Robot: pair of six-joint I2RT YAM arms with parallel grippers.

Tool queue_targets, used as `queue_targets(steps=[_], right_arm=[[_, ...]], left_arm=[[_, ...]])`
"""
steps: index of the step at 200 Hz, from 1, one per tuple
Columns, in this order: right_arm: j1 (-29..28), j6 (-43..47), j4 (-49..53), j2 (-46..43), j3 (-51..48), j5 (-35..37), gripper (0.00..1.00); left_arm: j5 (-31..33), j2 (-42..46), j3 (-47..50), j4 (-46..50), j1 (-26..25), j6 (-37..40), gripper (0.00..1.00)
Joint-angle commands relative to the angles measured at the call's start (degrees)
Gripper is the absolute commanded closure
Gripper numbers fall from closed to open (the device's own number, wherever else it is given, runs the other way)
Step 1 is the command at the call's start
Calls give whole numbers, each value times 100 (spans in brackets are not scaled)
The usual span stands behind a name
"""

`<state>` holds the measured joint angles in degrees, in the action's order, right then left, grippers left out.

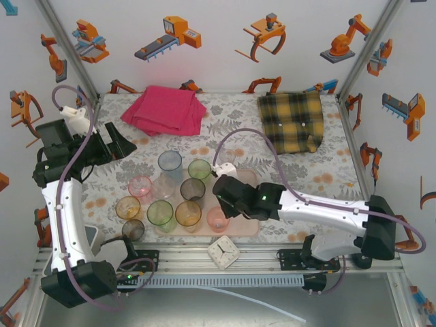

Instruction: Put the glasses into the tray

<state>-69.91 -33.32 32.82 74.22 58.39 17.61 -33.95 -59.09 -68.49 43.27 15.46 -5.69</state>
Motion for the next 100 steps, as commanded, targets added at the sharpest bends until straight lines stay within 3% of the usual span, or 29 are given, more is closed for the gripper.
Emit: queue_targets(steps=[1,52,100], right_arm=[[-35,256,356,-354,385,643,64],[2,739,345,-680,822,1352,62],[68,857,300,-1190,739,1544,62]], left_arm=[[-13,54,-14,-23,28,58,3],[194,88,-180,119,27,147,3],[363,-155,-408,296,27,268,3]])
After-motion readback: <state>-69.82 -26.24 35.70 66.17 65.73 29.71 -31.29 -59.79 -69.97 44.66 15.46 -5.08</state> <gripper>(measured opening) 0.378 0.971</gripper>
